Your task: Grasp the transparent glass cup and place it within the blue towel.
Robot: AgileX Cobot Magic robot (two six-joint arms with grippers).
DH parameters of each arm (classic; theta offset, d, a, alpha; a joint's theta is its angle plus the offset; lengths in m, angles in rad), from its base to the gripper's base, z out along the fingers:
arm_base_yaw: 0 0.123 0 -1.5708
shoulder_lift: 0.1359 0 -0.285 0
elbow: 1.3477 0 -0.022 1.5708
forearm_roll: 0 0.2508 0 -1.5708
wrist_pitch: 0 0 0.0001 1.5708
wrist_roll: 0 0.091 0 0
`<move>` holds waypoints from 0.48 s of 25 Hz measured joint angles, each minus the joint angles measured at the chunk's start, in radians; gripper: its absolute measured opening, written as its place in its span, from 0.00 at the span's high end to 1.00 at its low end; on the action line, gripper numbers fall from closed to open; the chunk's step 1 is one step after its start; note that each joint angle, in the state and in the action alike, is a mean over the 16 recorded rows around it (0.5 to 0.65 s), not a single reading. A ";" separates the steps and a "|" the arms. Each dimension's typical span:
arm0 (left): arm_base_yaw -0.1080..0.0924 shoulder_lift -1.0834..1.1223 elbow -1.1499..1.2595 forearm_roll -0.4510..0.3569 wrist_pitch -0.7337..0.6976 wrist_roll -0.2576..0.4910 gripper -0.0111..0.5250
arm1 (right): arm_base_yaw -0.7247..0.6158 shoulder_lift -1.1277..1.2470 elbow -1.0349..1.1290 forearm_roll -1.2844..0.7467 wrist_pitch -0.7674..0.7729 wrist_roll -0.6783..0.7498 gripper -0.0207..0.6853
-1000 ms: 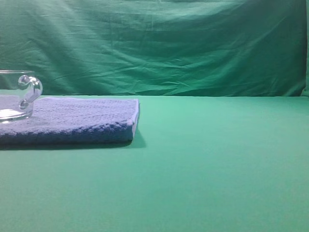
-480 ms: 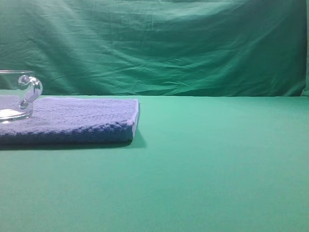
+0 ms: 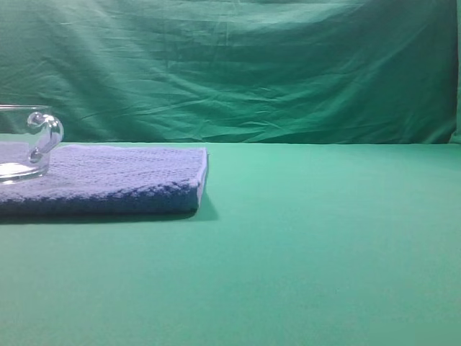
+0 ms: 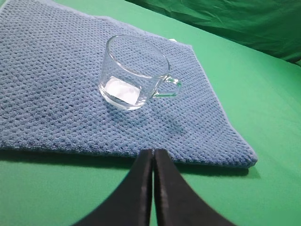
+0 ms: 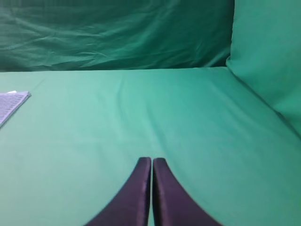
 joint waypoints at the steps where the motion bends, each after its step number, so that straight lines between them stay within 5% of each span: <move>1: 0.000 0.000 0.000 0.000 0.000 0.000 0.98 | 0.000 -0.003 0.000 -0.004 0.012 0.000 0.97; 12: 0.000 0.000 0.000 -0.001 0.000 0.000 0.98 | 0.000 -0.006 0.000 -0.030 0.071 0.000 0.97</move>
